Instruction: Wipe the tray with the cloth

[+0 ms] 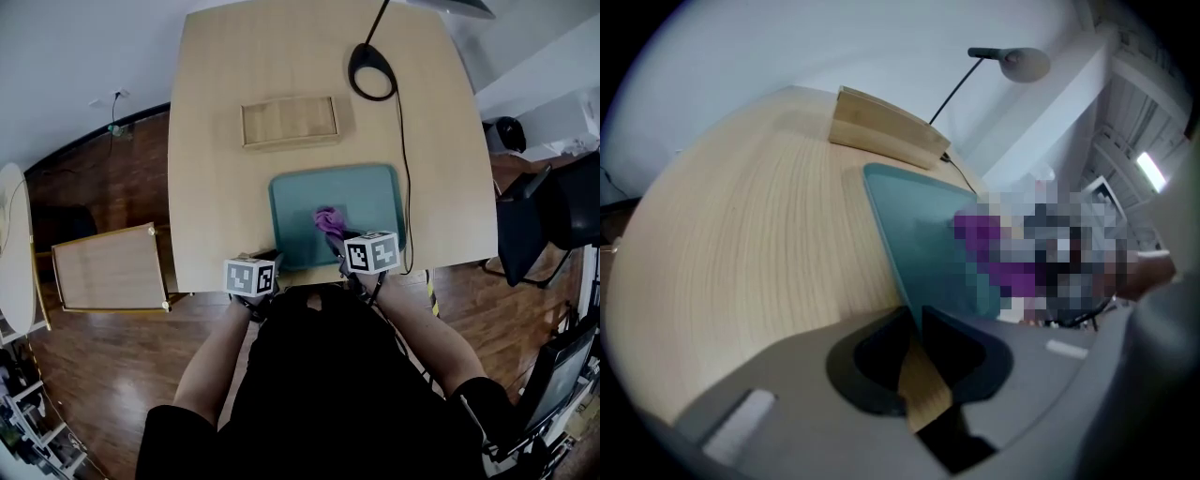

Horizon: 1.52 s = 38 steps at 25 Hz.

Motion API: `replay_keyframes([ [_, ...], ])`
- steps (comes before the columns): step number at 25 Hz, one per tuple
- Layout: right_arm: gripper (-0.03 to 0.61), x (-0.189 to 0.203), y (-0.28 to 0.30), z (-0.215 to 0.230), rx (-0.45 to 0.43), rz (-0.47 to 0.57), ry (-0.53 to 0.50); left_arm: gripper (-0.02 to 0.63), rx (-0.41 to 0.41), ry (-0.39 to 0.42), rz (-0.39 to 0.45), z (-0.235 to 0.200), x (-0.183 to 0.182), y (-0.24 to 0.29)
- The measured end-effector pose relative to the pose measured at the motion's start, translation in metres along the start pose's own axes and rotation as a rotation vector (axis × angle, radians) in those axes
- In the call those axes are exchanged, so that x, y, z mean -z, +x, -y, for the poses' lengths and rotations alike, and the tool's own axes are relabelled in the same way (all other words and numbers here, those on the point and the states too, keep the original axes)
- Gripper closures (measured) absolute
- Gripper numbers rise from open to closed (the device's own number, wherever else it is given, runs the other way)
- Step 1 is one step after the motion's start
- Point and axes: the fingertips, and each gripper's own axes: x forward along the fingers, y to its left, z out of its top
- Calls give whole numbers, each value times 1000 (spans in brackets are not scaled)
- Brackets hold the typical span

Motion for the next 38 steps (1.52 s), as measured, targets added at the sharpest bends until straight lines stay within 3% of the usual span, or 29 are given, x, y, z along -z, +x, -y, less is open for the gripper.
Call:
replay_keyframes([
  [8,529,16,57,-66,-77,-101,-45,538,13,21,-16,-3,2,0],
  [13,529,22,62,-88,-162,-163,-128,537,23,17,-31,-3,3,2],
  [17,529,16,32,-58,-122,-114,-101,535,27,7,-27,-3,2,1],
  [21,528,8,-25,9,-37,-12,-7,532,16,4,-20,-3,0,-2],
  [25,529,4,-89,89,65,96,132,508,-13,14,45,-10,-14,-12],
  [29,528,-5,-135,135,147,161,167,491,-5,-11,45,-17,-21,-9],
  [33,528,-5,-138,138,175,154,144,488,-24,2,18,-18,-20,-3],
  [38,528,23,-73,77,71,18,89,490,-37,3,16,-18,-20,-2],
])
